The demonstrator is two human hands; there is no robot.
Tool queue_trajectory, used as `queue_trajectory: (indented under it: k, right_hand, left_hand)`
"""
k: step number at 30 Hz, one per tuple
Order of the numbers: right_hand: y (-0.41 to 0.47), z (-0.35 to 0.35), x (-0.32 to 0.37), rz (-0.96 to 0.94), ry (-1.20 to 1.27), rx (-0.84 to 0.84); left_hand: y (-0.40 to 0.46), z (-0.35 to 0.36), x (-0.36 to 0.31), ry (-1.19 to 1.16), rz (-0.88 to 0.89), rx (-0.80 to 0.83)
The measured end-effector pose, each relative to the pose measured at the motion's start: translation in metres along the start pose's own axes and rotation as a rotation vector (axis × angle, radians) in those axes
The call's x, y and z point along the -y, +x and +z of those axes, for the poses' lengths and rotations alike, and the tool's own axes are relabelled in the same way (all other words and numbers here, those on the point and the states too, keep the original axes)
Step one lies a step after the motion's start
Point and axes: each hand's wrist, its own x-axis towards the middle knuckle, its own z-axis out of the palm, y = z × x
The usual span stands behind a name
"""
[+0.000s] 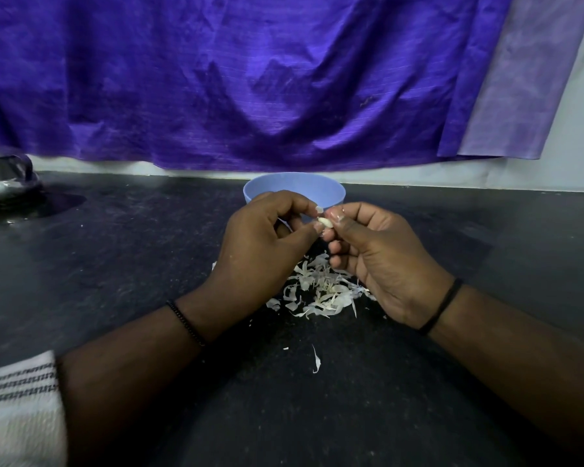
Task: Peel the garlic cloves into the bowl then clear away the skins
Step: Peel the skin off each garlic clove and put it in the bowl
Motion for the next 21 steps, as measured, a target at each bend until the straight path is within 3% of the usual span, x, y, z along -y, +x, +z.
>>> queue_trajectory:
  k: [21]
  right_hand:
    - [0.0010, 0.0000, -0.0022, -0.092, -0.153, 0.021]
  left_hand:
    - [-0.0001, -0.0068, -0.0089, 0.183, 0.086, -0.002]
